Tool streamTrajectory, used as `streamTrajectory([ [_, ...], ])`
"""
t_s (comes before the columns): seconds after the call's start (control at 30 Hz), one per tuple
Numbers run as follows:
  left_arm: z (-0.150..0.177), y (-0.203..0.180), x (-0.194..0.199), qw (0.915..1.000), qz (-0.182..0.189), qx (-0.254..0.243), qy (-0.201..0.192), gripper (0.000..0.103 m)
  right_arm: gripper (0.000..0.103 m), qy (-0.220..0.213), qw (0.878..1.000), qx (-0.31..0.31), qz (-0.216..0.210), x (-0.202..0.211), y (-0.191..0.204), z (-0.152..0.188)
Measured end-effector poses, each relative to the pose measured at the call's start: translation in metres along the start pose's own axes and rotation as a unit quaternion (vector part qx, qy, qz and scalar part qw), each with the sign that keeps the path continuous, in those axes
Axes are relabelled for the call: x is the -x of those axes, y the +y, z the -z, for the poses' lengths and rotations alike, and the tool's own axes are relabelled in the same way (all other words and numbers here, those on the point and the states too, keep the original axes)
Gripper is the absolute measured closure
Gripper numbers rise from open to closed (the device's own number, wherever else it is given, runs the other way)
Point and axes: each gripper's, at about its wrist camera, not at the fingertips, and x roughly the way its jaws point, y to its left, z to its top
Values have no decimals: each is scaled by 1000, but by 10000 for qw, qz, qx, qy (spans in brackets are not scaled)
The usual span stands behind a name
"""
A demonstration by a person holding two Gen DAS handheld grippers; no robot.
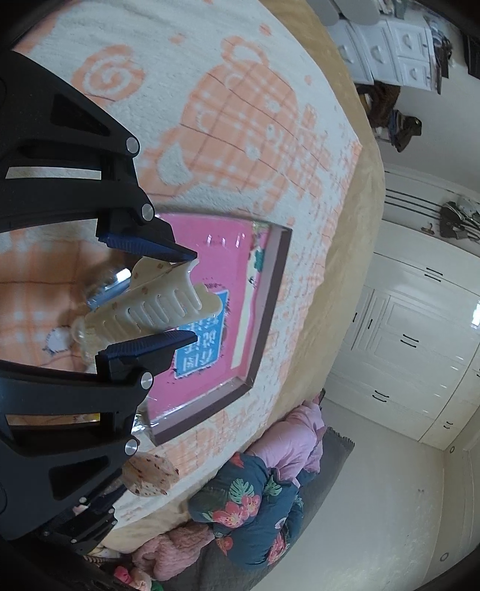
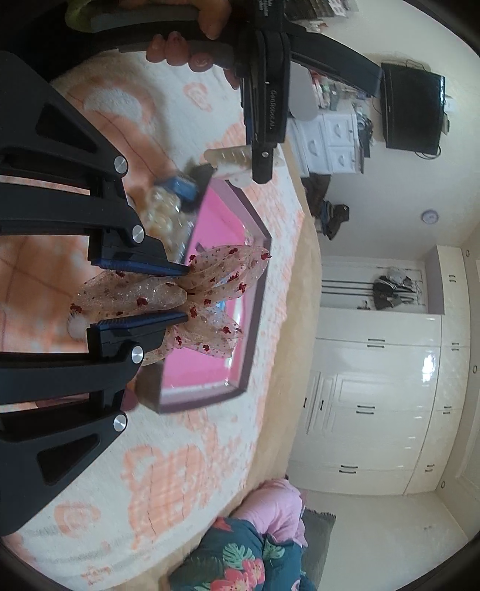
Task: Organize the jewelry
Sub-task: 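Carry the bow into the pink box with the right tool while the left tool sets the claw clip inside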
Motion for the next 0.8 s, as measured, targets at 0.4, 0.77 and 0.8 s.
streamTrajectory([
  [0.4, -19, -15, -34, 9999, -22, -109, 39, 74, 84, -7, 9993, -295, 232, -11, -38, -13],
  [0.77, -21, -11, -69, 9993, -229, -242, 162, 79, 84, 88, 9983, -453, 362, -34, -66, -29],
  [0.8, -20, -10, -72, 9992, -258, -248, 190, 79, 84, 115, 9982, -453, 373, -37, -68, -30],
])
